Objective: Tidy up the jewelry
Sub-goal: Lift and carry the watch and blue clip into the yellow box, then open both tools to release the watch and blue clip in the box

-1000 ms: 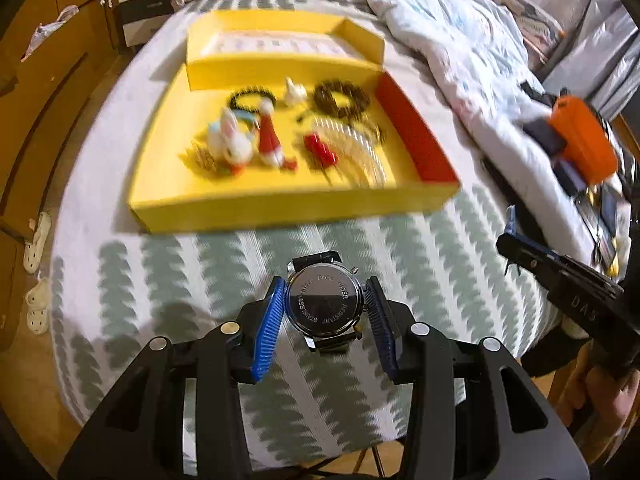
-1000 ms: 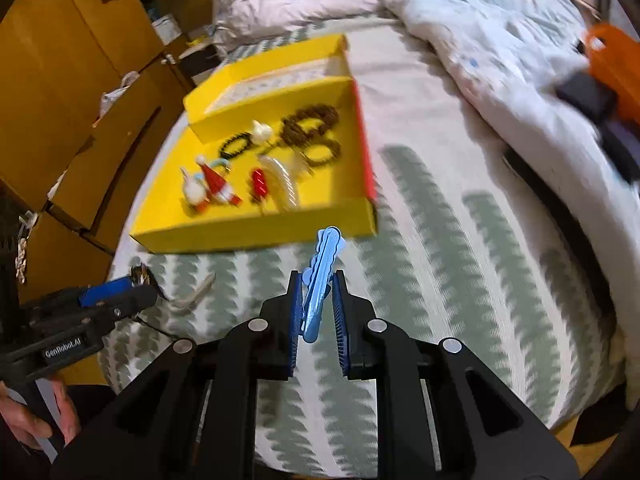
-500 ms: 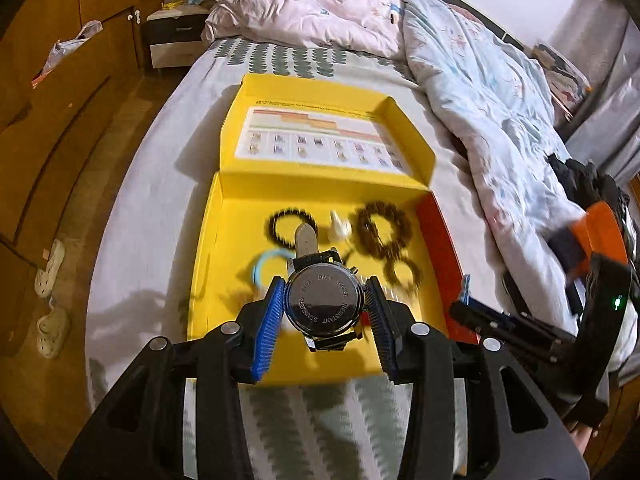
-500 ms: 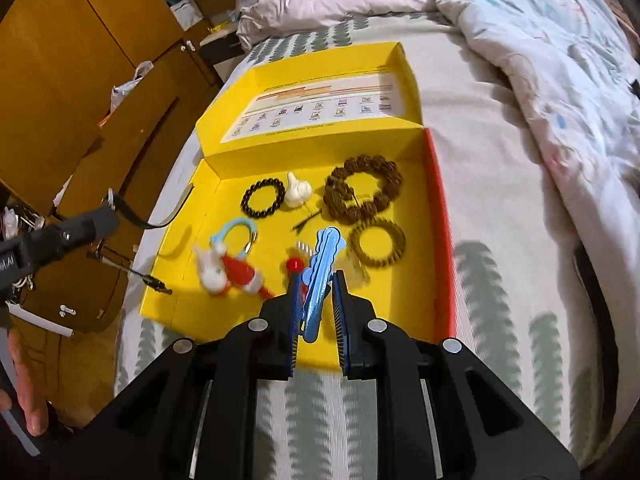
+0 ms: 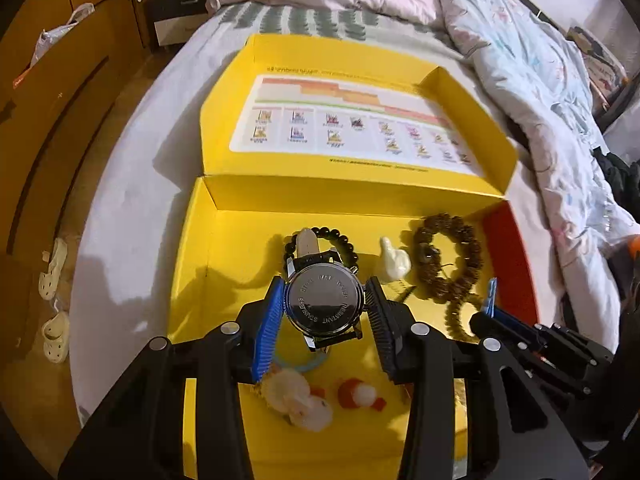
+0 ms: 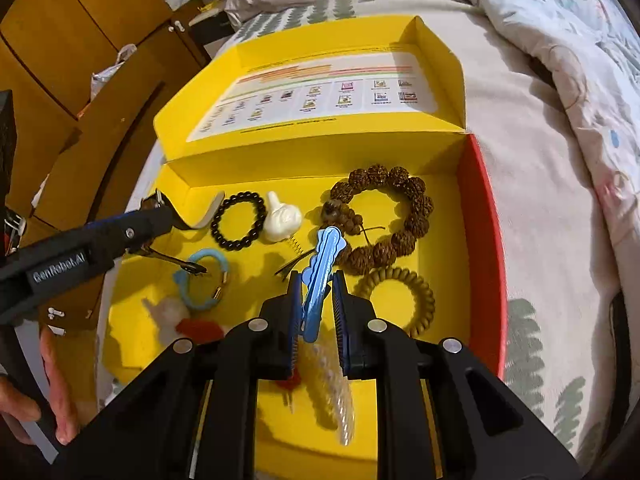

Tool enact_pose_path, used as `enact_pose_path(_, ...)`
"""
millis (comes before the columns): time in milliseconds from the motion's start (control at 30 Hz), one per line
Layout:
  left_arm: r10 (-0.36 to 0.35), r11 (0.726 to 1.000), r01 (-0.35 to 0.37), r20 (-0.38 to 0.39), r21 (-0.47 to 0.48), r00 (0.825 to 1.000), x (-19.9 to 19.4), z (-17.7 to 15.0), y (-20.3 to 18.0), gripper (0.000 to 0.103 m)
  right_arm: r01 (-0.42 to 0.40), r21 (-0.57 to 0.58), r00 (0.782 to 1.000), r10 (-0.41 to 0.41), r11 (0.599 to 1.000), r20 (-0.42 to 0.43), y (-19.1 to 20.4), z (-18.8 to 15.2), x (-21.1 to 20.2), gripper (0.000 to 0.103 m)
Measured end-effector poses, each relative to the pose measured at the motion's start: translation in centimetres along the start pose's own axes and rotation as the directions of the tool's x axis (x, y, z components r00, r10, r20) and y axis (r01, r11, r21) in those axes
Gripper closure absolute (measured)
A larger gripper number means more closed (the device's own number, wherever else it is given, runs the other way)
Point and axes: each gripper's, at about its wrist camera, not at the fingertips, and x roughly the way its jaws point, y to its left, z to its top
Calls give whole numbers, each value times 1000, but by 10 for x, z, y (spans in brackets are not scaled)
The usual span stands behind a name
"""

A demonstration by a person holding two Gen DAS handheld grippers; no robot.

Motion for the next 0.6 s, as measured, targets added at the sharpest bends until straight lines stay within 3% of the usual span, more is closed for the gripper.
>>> enact_pose_path(600, 52, 998, -52, 13, 36, 999, 20, -5, 10, 62, 35, -17, 999, -35, 999, -40, 6, 9, 38, 86)
